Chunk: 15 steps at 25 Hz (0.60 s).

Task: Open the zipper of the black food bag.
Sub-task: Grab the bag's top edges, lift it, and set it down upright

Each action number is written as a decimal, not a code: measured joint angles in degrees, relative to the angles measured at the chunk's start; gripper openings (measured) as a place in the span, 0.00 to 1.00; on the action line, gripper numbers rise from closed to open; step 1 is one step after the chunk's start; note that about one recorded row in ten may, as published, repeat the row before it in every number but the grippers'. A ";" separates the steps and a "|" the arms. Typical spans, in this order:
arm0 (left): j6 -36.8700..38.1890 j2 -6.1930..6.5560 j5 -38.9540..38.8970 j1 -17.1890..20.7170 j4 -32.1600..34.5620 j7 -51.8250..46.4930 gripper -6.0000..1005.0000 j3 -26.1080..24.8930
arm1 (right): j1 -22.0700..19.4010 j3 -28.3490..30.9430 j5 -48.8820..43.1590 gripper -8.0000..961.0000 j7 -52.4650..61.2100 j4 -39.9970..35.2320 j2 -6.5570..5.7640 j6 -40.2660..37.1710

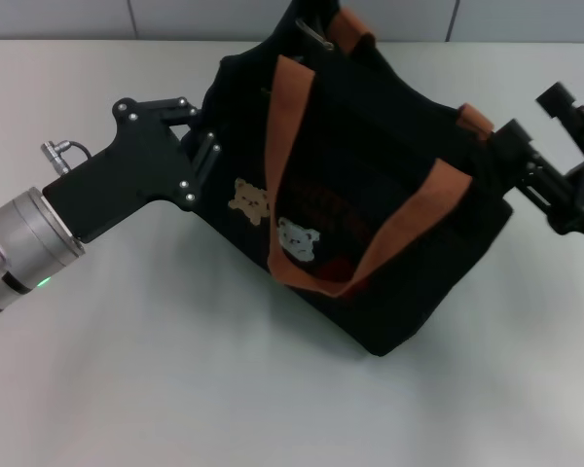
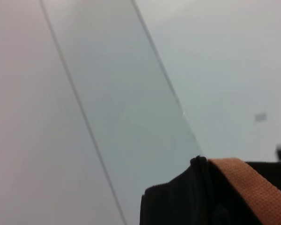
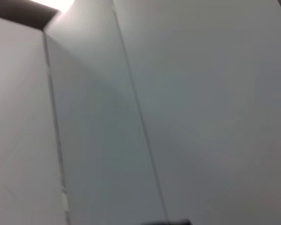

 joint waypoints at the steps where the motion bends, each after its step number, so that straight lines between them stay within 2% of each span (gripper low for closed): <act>1: 1.05 0.00 0.03 -0.14 0.05 0.39 0.09 0.05 | 0.18 0.20 0.18 0.87 -0.54 0.64 0.00 1.71; 5: 4.55 0.00 0.16 -0.50 0.17 3.26 0.09 0.59 | 1.01 -1.51 -1.58 0.87 0.76 0.46 -0.32 5.99; 7: 6.35 -0.04 0.18 -1.08 -0.05 6.01 0.09 0.90 | 1.32 -4.18 -5.42 0.87 4.10 -0.82 -0.38 9.57; 15: 7.94 -0.29 0.29 -2.36 -1.34 11.81 0.09 3.45 | 3.52 -8.95 -10.75 0.87 9.34 -1.89 -0.21 18.74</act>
